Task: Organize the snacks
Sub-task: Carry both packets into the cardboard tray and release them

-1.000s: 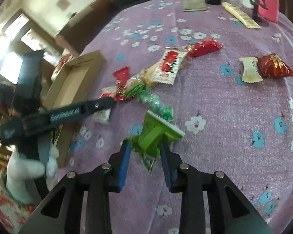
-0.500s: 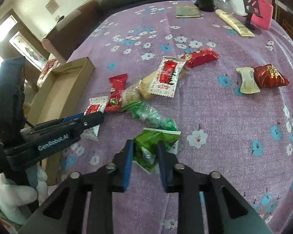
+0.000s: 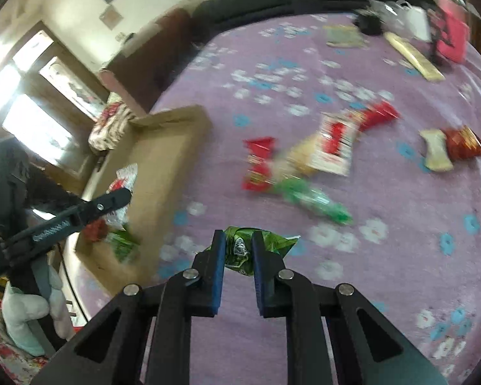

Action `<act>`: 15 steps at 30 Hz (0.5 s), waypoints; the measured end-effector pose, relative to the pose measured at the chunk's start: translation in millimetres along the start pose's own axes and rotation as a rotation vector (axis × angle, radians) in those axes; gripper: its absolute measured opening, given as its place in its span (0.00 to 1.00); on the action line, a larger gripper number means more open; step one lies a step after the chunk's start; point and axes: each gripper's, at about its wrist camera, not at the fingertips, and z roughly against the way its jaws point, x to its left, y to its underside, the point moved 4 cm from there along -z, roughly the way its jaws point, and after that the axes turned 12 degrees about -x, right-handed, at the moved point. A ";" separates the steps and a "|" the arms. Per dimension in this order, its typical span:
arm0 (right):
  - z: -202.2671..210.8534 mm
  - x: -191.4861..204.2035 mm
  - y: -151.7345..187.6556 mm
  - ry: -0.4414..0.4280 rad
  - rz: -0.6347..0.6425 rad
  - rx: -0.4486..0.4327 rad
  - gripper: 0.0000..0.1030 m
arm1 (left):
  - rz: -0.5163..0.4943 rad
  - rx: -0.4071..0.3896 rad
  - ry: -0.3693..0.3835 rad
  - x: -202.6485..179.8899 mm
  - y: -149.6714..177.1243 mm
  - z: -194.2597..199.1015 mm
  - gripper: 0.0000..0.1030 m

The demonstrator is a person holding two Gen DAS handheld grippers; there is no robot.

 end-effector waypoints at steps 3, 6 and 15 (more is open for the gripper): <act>-14.9 36.3 -9.2 -0.064 0.006 -0.005 0.14 | 0.015 -0.003 -0.039 32.0 -5.5 3.3 0.23; -34.9 67.1 -14.1 -0.102 0.023 -0.007 0.14 | 0.017 0.006 -0.069 58.6 -8.1 -1.3 0.24; -112.6 117.1 -2.6 -0.111 0.035 0.058 0.14 | 0.016 0.076 -0.079 93.0 -0.6 -27.1 0.24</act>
